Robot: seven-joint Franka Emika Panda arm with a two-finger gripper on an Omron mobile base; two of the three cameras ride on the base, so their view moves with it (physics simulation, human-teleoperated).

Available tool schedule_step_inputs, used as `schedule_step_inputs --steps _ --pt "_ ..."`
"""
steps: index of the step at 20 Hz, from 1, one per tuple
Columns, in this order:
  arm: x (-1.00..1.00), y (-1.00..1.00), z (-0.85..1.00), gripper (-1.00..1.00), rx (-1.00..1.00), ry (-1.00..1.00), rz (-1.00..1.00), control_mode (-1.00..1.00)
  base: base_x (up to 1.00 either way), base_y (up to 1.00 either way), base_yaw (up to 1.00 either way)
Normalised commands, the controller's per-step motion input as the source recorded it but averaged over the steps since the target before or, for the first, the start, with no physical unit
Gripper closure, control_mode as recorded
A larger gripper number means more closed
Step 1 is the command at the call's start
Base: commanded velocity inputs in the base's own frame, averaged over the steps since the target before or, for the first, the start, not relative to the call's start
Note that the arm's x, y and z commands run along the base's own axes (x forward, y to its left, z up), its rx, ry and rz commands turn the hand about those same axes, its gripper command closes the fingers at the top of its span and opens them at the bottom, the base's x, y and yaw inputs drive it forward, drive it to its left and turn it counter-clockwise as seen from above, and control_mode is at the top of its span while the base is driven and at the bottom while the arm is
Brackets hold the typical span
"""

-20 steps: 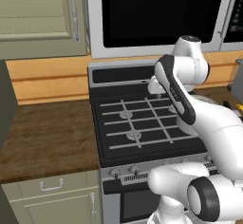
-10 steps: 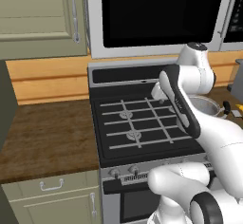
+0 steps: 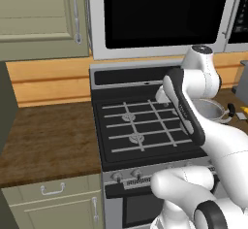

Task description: Put the avocado and corn in the pot. Retrieve the spatula and lightly stir the vegetables in the pot.

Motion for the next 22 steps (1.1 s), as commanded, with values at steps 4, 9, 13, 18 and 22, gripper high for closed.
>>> schedule_step_inputs --steps 4,9,13,18,22 --pt "0.00 -0.08 0.00 -1.00 -0.07 0.00 0.00 -1.00 0.00 0.00 0.00" --pt "0.00 0.00 0.00 -1.00 0.00 0.00 0.00 -1.00 0.00 0.00 0.00" --pt "0.00 0.00 0.00 -1.00 0.00 0.00 0.00 -1.00 0.00 0.00 0.00" --pt "-0.05 -0.07 -0.01 -1.00 -0.01 0.01 0.00 -1.00 0.00 0.00 0.00" --pt "-0.34 -0.41 0.00 -1.00 -0.04 0.00 0.00 -1.00 0.00 0.00 0.00"
